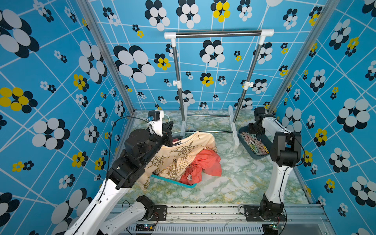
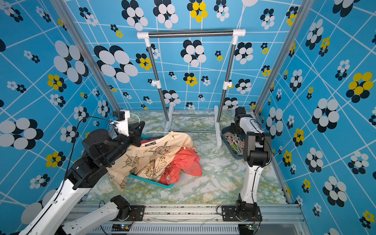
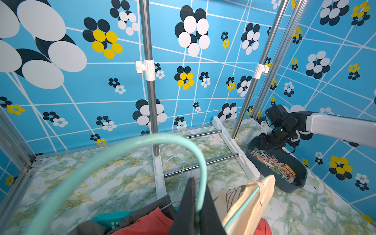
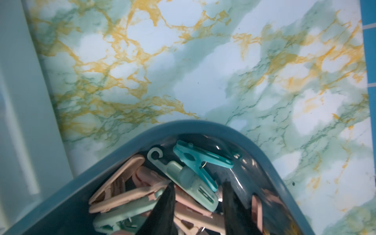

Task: Use clothespins to secure the t-shirt on both sides of the hanger
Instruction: Pick up the clothespin from the storage box.

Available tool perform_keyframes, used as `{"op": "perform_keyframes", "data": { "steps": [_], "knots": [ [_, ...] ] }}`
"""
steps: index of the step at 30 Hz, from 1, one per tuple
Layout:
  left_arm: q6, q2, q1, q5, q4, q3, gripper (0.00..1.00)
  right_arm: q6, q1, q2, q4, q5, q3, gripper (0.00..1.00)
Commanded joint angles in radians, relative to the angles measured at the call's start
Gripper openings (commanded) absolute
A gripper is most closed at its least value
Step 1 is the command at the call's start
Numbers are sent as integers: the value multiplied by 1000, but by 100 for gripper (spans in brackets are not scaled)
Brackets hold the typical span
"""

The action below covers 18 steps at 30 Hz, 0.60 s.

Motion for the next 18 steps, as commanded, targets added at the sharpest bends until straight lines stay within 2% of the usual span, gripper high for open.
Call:
{"op": "perform_keyframes", "data": {
  "steps": [1,5,7,14,18],
  "knots": [
    [-15,-15,9,10,15,-7,0,2,9,8,-1,-18,-10,42],
    [-24,-19,9,15,7,-10,0,-1,7,63,-21,-26,32,34],
    [-32,-20,8,18,5,-15,0,1,8,71,-30,-32,46,24],
    [-35,-40,9,30,41,-56,0,13,8,8,-25,-30,21,2],
    [-27,-41,9,49,62,-69,0,36,9,-70,-15,-30,-30,0]
  ]
}}
